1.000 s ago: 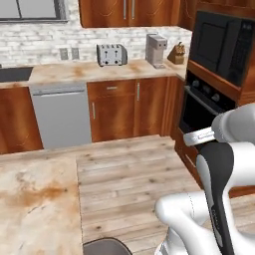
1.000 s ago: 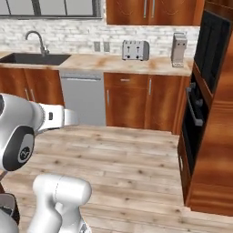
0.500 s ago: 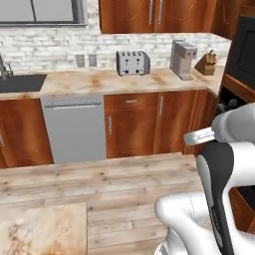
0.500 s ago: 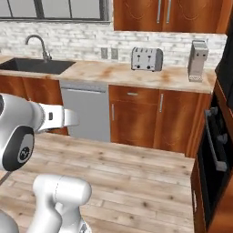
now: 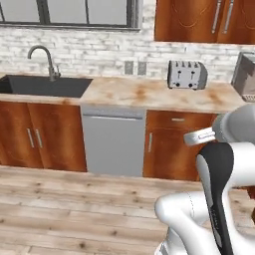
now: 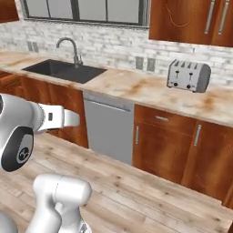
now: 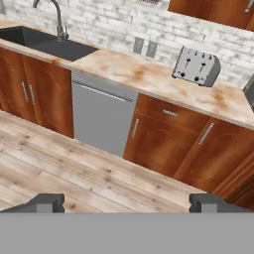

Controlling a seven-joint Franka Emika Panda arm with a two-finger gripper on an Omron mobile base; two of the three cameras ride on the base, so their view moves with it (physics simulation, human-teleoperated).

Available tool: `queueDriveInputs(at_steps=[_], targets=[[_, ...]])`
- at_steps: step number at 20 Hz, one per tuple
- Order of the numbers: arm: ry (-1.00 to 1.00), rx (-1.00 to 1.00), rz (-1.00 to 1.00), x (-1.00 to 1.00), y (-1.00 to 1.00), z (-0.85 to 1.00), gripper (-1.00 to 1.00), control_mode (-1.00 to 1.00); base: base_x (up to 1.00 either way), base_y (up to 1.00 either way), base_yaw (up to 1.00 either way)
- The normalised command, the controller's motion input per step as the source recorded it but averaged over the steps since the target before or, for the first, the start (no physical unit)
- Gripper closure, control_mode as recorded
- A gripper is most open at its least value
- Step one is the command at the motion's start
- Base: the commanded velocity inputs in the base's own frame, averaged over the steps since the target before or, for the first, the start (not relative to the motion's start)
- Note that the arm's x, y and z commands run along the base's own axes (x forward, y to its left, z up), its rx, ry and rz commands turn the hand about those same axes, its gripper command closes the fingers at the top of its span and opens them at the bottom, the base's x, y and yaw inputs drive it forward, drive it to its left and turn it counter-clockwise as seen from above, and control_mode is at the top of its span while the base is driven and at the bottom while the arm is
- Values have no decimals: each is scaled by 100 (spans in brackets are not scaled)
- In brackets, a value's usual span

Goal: Organize the utensils by type. Pick up the wooden spoons from the counter and place them in the open cabinet. Then pick up the metallic utensils from the counter and place them in the open drawer.

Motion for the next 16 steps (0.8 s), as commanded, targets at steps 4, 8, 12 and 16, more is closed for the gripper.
queueDriveInputs(at_steps=[4,8,12,16], targets=[[0,0,0,0,0,0,-100,100,88,-10,64],[0,0,0,0,0,0,-100,100,86,-9,64],[0,0,0,0,0,0,-100,100,89,-9,62],[0,0,0,0,0,0,-100,100,86,-9,66]])
